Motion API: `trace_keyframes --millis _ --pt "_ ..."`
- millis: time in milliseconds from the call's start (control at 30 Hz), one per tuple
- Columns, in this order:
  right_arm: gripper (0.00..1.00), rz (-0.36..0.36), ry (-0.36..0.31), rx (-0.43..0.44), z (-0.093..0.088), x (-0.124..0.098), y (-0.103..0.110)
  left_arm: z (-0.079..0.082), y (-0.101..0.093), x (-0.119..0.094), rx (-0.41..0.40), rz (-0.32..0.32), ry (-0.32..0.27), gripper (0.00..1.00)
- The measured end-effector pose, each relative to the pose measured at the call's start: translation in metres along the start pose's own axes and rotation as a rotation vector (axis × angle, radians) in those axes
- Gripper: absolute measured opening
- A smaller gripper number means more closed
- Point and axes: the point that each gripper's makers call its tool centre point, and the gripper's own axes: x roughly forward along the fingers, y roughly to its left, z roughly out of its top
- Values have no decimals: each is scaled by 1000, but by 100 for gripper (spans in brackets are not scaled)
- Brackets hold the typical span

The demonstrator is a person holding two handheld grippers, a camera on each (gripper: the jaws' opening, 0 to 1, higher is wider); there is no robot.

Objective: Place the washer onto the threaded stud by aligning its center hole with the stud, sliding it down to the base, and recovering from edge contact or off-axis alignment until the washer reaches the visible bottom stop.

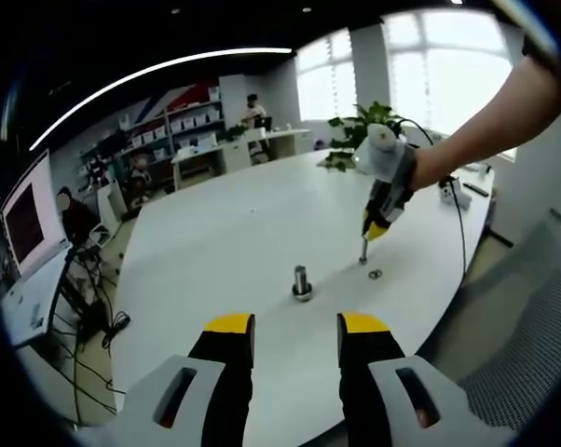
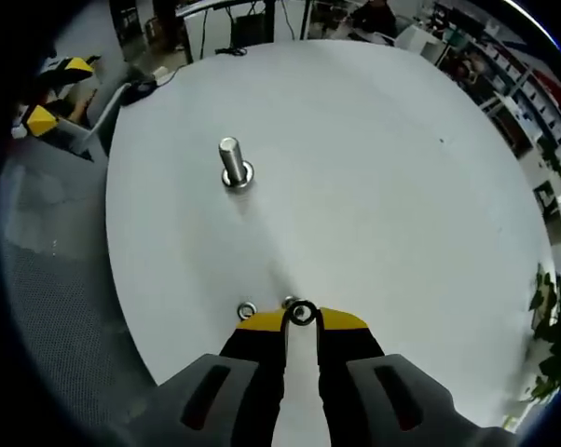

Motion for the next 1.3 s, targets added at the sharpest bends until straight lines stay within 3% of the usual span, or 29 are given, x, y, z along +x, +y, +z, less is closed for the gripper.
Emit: trace_keyframes --millis 567,900,1300 --pt "13 16 33 -8 -3 4 5 0 -2 0 7 -6 2 33" --pt "13 28 80 -36 -9 26 10 -4 -3 1 18 -6 19 33" --pt "14 61 100 28 -22 45 14 -8 -7 5 1 -37 44 33"
